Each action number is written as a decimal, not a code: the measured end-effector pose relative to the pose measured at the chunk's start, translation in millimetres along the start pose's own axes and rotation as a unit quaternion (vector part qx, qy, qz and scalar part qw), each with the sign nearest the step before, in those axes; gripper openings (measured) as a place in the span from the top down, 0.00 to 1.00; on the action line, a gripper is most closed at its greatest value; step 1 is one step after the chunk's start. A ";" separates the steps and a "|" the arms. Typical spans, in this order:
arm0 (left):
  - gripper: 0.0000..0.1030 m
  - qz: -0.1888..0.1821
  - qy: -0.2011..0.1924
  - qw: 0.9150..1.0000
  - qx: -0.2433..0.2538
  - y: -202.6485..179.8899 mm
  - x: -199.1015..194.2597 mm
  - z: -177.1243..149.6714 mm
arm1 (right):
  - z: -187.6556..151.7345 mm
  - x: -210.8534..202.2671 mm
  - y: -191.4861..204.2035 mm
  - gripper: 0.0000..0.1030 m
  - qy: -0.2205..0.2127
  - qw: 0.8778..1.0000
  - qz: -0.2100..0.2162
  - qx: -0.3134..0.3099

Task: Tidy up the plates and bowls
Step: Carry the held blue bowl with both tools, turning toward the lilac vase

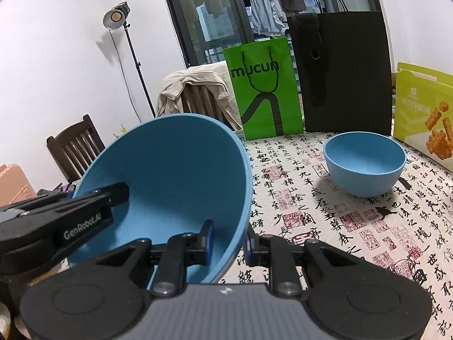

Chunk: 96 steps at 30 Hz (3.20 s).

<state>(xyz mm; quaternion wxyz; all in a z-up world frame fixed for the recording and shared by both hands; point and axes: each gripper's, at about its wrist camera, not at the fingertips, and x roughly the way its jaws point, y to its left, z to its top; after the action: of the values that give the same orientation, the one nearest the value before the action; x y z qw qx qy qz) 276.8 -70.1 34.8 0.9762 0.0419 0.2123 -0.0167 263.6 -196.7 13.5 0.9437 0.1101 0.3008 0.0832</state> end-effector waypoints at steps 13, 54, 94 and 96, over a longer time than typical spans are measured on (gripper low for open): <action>0.82 -0.004 -0.013 1.000 -0.012 15.1 -22.8 -5.5 | -9.4 -16.1 16.8 0.80 -0.009 1.000 0.002 -0.008; 0.82 0.005 -0.059 0.996 -0.060 73.4 -80.0 -21.3 | -25.3 -41.6 76.5 0.80 -0.036 0.998 0.026 -0.040; 0.82 0.038 -0.086 0.986 -0.136 171.0 -105.6 -43.2 | -40.5 -22.8 168.1 0.80 -0.024 0.992 0.089 -0.088; 0.83 0.041 -0.088 0.986 -0.138 176.0 -107.2 -44.1 | -40.8 -21.9 172.5 0.80 -0.024 0.991 0.094 -0.090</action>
<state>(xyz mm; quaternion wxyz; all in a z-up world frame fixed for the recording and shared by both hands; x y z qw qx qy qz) 170.0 110.7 52.6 0.9872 -0.0864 0.1244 0.0490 206.3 -29.2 37.6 0.9447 0.0547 0.2578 0.1951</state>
